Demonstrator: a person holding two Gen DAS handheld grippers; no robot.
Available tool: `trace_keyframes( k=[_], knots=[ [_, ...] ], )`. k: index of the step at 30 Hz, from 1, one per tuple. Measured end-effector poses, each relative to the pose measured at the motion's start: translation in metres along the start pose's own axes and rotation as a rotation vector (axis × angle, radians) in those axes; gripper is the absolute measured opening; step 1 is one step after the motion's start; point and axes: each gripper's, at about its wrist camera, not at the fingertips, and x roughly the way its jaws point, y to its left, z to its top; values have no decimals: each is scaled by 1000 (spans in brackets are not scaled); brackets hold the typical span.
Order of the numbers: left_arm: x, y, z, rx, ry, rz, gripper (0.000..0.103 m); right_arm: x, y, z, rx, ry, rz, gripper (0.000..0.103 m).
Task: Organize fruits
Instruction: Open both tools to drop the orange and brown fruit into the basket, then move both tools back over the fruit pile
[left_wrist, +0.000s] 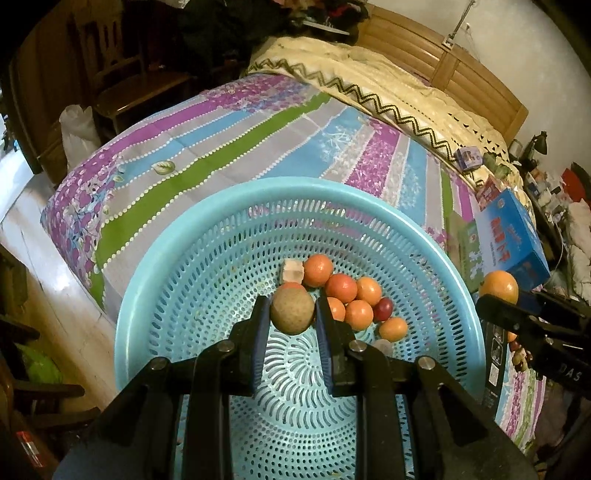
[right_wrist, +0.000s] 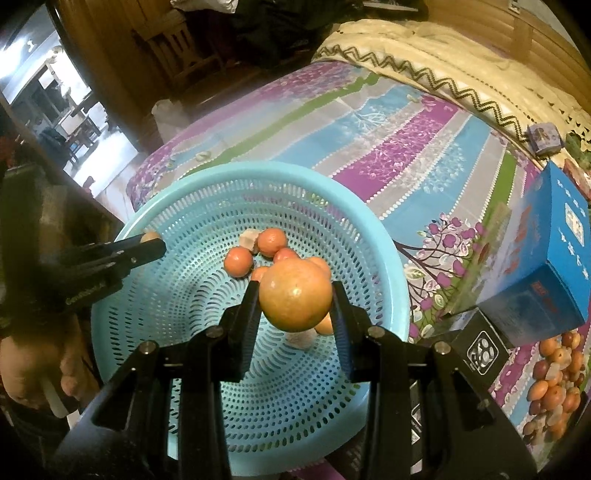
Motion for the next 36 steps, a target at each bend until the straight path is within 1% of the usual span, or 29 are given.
trace_keyframes(
  k=[10, 12, 13, 14, 15, 17, 18, 34, 36],
  knots=[
    [7, 3, -5, -3, 33, 3, 25, 6, 5, -1, -8, 15, 26, 38],
    [8, 4, -5, -7, 37, 11, 31, 6, 5, -1, -9, 14, 28, 38],
    [7, 4, -4, -8, 36, 13, 35, 5, 6, -1, -9, 13, 28, 38],
    [8, 5, -4, -10, 35, 15, 38, 5, 6, -1, -8, 10, 31, 42],
    [8, 4, -4, -9, 36, 17, 38, 4, 6, -1, -9, 8, 34, 49],
    [8, 4, -4, -9, 37, 19, 39, 3, 7, -1, -12, -2, 31, 56],
    [8, 5, -4, -10, 36, 20, 39, 2, 8, -1, -13, -7, 30, 58],
    [8, 1, -3, -1, 31, 25, 40, -4, 7, -1, -11, -22, 49, 58],
    [8, 0, -3, -3, 28, 22, 43, -8, 7, -3, -13, -45, 54, 58]
  ],
)
